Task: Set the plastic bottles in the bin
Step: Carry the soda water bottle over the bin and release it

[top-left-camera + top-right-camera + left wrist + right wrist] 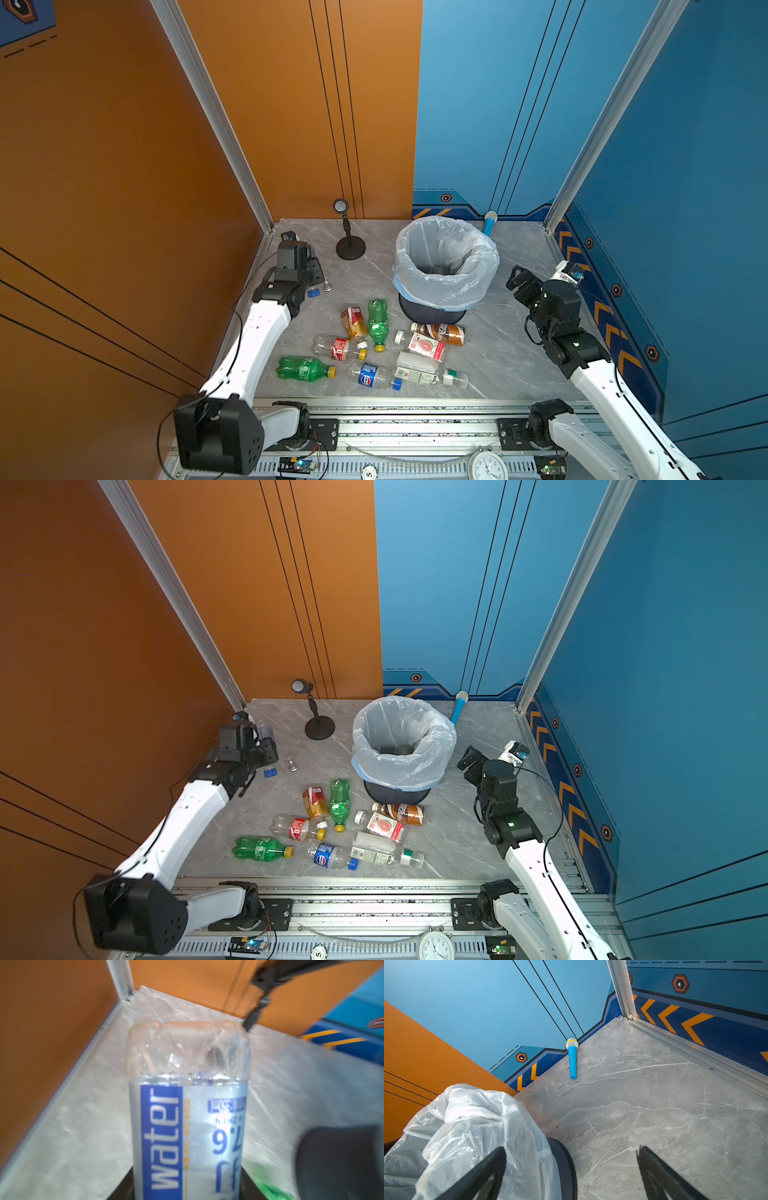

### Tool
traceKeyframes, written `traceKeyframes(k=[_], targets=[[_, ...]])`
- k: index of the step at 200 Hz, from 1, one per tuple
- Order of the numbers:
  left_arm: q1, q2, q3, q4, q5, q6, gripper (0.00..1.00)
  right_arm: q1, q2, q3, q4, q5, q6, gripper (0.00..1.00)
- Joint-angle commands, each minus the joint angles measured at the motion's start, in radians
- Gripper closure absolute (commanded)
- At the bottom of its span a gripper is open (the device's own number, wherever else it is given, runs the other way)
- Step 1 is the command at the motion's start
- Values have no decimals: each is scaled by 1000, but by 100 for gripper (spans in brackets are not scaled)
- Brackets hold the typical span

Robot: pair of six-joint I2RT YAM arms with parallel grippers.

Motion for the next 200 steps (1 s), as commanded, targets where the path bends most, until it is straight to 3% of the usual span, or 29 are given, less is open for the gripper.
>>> traceKeyframes(k=[1,36,63,81,133,167,200], targets=[[-10,-92,-120,207,124,-138,49,-7,14,-12,29,-27,17,0],[-62,-152,-68,179,123,-116,49,-8,28,-10,38,-40,19,0],[-173,-110,11,215,104,-105,49,-9,22,-17,36,-45,31,0],[-270,-41,75,278,89,-82,49,-10,9,-23,31,-45,33,0],[-531,300,442,342,102,50,49,-13,-41,-37,1,-33,31,0],[-598,493,618,330,152,53,49,-16,-64,-45,-17,-31,31,0],[-615,560,675,314,168,32,49,-22,-77,-49,-19,-38,28,0]])
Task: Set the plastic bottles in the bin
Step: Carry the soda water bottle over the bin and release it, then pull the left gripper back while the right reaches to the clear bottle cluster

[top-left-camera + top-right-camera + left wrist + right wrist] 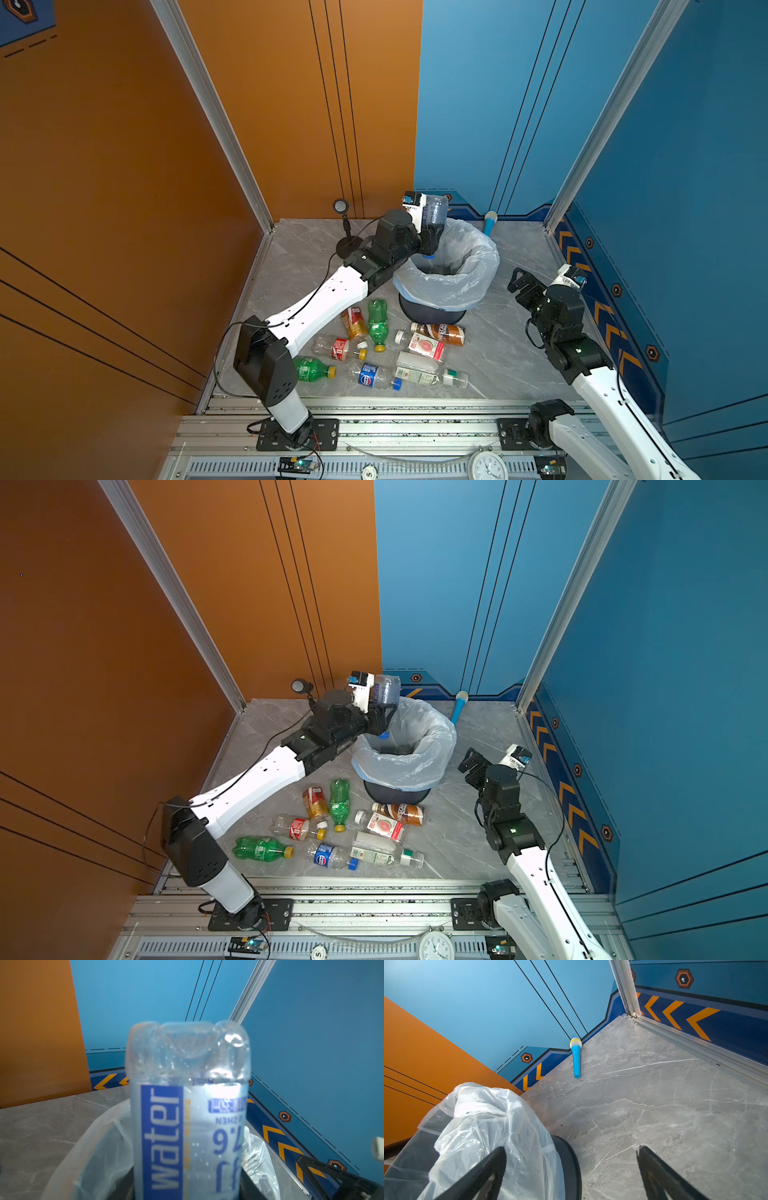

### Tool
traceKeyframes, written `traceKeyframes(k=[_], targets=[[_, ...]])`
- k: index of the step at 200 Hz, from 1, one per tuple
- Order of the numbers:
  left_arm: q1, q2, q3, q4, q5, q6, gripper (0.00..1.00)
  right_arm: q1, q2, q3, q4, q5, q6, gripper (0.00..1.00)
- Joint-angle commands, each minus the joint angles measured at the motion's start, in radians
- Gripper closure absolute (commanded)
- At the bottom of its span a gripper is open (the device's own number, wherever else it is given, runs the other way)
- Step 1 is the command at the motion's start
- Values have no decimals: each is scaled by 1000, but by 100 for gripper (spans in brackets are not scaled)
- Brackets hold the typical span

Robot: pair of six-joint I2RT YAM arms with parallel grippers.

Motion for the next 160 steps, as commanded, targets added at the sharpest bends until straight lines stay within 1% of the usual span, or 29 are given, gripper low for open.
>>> traceKeyframes(k=[1,21,29,33,45,48,49,51,54,58,84,102,121,133,160], targets=[[-3,15,52,-9,30,4,49,-10,-17,-16,-28,-8,9,0],[-3,22,55,-13,34,2,49,-14,-12,-18,-23,-11,9,0],[-4,20,55,-18,34,5,45,-13,-9,-19,-22,-17,8,0],[-3,20,56,-21,34,8,41,-15,-7,-19,-21,-18,8,0],[-3,16,58,-37,27,12,17,-16,-4,-18,-18,-22,7,0],[-3,15,58,-39,24,14,15,-17,-5,-19,-18,-23,8,0],[-4,15,58,-41,24,14,11,-17,-5,-19,-18,-24,8,0],[-3,14,58,-42,22,15,5,-17,-4,-19,-17,-23,8,0],[-4,13,58,-46,19,17,0,-17,-4,-18,-17,-23,8,0],[-4,8,56,-50,17,19,2,-18,-4,-18,-17,-24,8,0],[-5,-35,36,-67,-12,38,2,-19,-7,-11,-21,-29,-2,0],[-5,-104,-7,-76,-65,61,2,-21,-11,-4,-31,-35,-15,0],[-10,-224,-108,-61,-186,92,2,-21,-11,5,-43,-41,-33,0],[-9,-316,-211,-37,-275,102,2,-21,-9,10,-48,-48,-43,0],[0,-517,-449,-45,-473,59,2,-20,-5,28,-56,-93,-67,0]])
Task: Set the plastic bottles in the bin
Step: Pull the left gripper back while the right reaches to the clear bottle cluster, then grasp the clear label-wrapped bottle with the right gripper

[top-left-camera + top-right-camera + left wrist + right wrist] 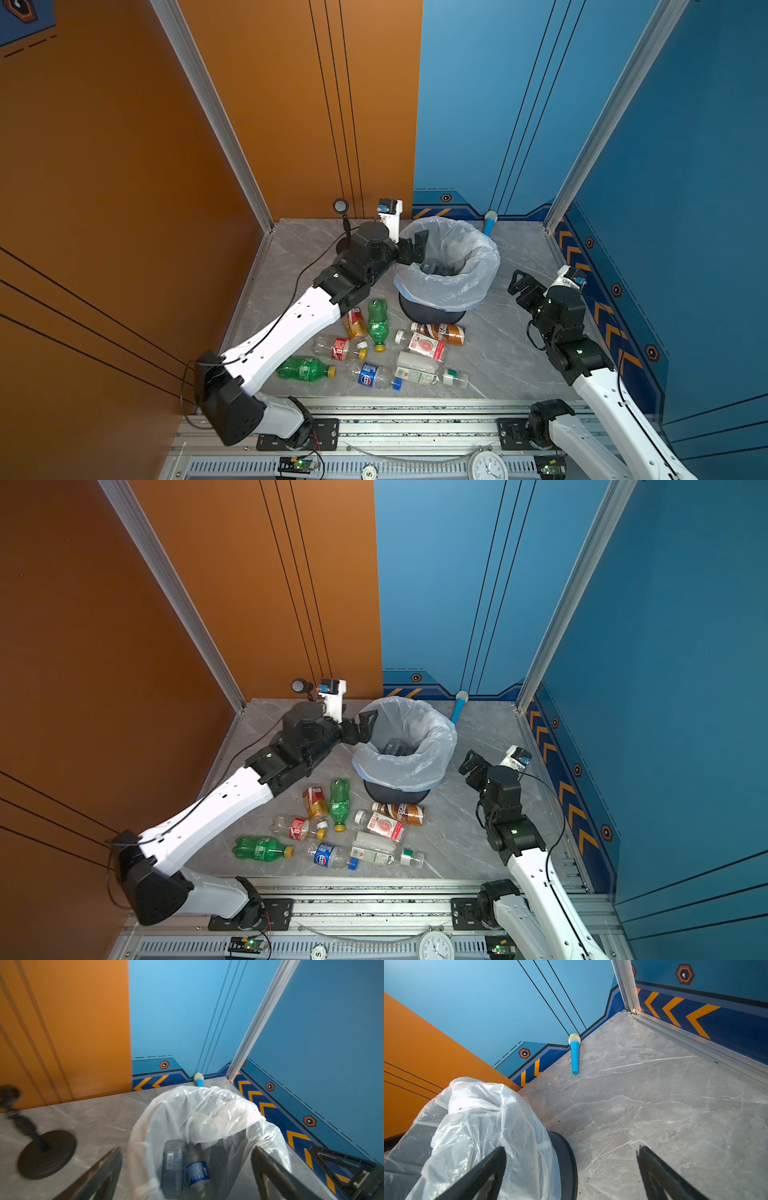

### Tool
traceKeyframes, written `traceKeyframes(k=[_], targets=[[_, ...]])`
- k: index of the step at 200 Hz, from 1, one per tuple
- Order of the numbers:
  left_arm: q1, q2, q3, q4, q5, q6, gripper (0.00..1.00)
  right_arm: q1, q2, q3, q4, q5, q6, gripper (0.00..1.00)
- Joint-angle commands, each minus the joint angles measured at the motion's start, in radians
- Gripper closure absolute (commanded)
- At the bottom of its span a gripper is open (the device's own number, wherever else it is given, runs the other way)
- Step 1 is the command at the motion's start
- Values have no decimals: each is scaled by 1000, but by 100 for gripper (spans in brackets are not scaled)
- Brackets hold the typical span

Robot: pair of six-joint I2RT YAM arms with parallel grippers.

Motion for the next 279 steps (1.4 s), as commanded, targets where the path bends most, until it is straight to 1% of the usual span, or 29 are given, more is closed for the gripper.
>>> traceKeyframes(k=[1,12,15,33,47,58,77,100,106,108,111,114,123,137,152,172,185,192,198,228,249,279], targets=[[6,-141,-179,-13,-239,-12,2,-4,2,37,-37,-52,-45,0],[22,-212,-253,-50,-284,-72,2,0,5,53,-52,-91,-67,0],[27,-229,-294,-61,-289,-91,2,2,8,60,-60,-100,-73,0],[51,-310,-403,-99,-279,-201,2,36,17,103,-123,-133,-122,0],[52,-337,-457,-98,-268,-252,2,90,13,128,-167,-140,-158,0],[53,-343,-479,-105,-275,-283,2,155,-1,143,-207,-132,-188,0],[53,-341,-499,-105,-304,-310,2,291,-38,145,-265,-95,-218,0],[58,-336,-510,-95,-327,-319,2,486,-100,85,-286,-79,-236,1],[57,-336,-513,-95,-330,-322,2,520,-110,73,-291,-75,-242,2],[58,-336,-512,-95,-331,-322,2,561,-114,65,-292,-72,-246,2],[59,-336,-514,-95,-331,-322,2,574,-117,61,-294,-68,-248,2],[59,-336,-515,-95,-330,-322,2,614,-120,50,-295,-61,-253,2],[60,-336,-520,-102,-334,-323,3,680,-121,33,-293,-50,-267,2],[64,-344,-529,-115,-340,-330,3,795,-92,19,-303,-20,-293,2],[70,-357,-540,-126,-340,-341,3,922,-33,17,-301,44,-316,2],[77,-380,-560,-127,-340,-354,2,1041,52,9,-256,109,-343,2],[82,-398,-572,-127,-340,-359,2,1076,115,7,-221,111,-358,2],[84,-407,-576,-127,-340,-361,2,1088,152,12,-208,106,-365,2],[87,-416,-582,-163,-339,-363,2,1098,185,18,-202,108,-369,2],[99,-458,-608,-179,-341,-375,2,1145,330,40,-168,129,-384,2],[111,-486,-626,-186,-339,-384,2,1164,390,47,-147,131,-396,2],[130,-512,-644,-190,-331,-394,2,1165,446,47,-126,140,-415,2]])
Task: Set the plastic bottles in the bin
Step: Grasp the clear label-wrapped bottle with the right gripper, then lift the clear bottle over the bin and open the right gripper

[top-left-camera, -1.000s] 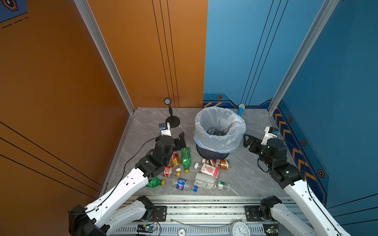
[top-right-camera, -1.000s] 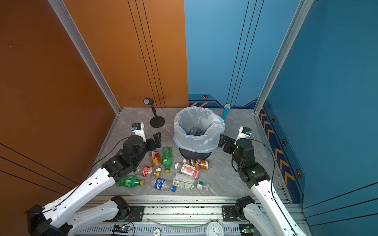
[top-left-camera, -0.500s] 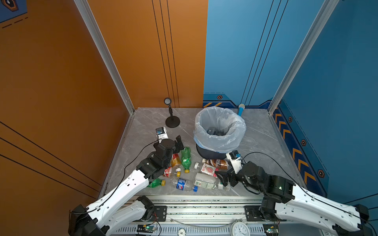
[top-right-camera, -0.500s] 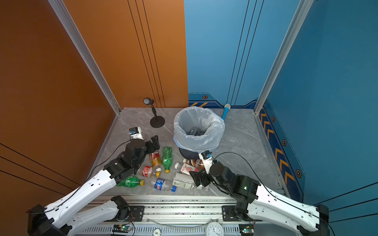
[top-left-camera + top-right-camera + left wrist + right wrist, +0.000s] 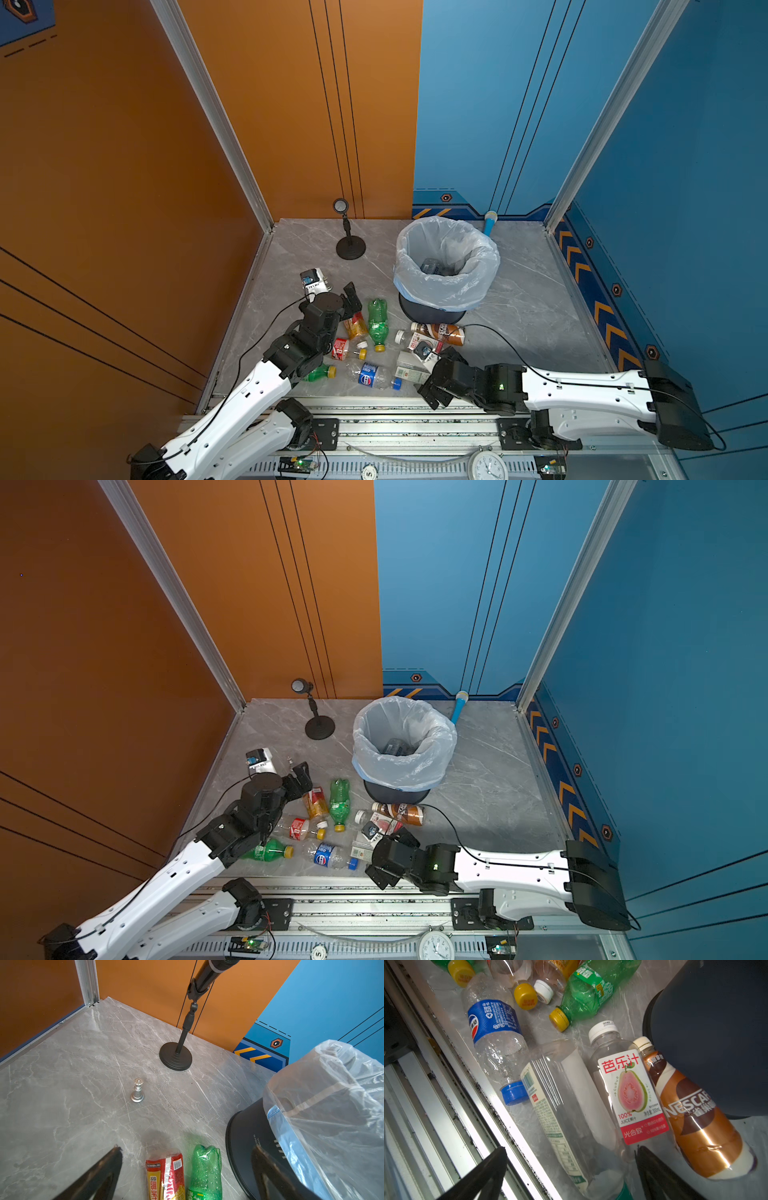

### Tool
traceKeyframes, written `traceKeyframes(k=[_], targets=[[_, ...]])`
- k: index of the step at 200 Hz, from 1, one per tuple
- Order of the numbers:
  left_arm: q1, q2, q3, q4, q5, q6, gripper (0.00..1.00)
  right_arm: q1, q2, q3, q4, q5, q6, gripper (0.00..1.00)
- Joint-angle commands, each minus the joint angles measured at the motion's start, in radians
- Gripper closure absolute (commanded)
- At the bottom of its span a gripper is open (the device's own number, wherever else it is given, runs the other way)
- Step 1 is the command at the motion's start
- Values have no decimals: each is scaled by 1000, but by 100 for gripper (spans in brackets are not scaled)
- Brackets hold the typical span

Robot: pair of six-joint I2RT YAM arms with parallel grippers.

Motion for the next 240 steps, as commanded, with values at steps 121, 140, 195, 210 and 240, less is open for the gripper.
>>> traceKeyframes(k=[121,140,195,210,240], targets=[[73,-81,-43,-53,3,-29,2,-15,299,106,91,185,-153,9],[82,-89,-45,-49,7,-24,2,-26,315,112,99,174,-169,11],[103,-94,-43,-61,27,-32,3,-45,363,120,123,151,-179,21],[105,-96,-42,-63,31,-34,2,-44,364,124,126,157,-187,28],[113,-96,-37,-66,33,-35,2,-44,318,144,105,187,-208,36]])
